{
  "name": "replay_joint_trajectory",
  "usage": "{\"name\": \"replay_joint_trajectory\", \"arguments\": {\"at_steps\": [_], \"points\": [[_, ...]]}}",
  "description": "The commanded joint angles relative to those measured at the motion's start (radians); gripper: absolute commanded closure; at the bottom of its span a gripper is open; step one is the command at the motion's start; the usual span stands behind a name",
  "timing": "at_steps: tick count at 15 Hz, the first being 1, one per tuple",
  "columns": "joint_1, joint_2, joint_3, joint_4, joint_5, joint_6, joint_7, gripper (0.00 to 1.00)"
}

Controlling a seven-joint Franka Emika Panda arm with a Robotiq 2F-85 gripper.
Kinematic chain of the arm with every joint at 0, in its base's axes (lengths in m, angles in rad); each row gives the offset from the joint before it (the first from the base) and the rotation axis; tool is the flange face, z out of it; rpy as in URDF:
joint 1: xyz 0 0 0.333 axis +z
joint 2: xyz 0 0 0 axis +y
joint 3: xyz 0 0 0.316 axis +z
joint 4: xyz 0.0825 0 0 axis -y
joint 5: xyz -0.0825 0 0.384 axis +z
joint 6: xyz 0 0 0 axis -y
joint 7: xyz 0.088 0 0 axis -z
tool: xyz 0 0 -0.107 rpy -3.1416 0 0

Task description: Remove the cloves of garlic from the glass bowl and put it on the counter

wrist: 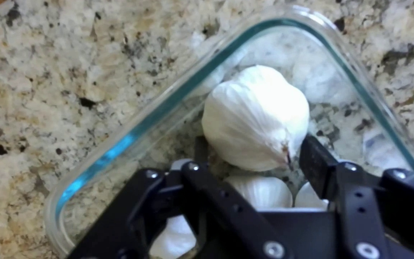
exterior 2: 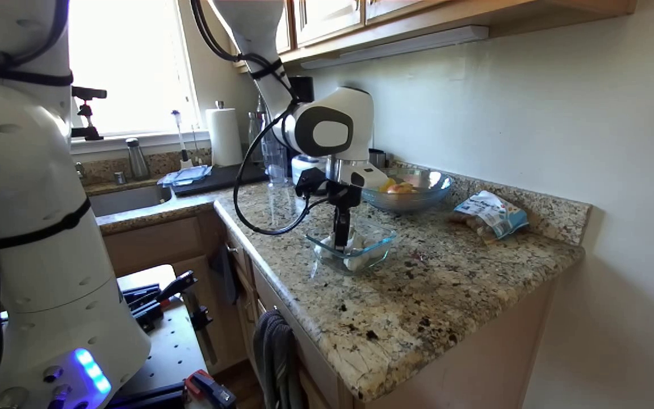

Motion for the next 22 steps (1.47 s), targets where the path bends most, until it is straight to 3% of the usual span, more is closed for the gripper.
{"name": "replay_joint_trajectory", "arguments": {"at_steps": [1, 5, 7, 9, 22], "points": [[-0.008, -0.012, -0.008, -0.006, 0.033, -0.021, -0.023, 0.63], [-0.013, -0.026, -0.019, -0.006, 0.038, -0.037, -0.019, 0.78], [-0.013, -0.042, -0.027, -0.009, 0.032, -0.038, -0.019, 0.93], [-0.012, -0.063, -0.035, -0.013, 0.023, -0.038, -0.016, 0.96], [-0.013, -0.178, -0.022, -0.021, 0.029, -0.026, -0.031, 0.92]]}}
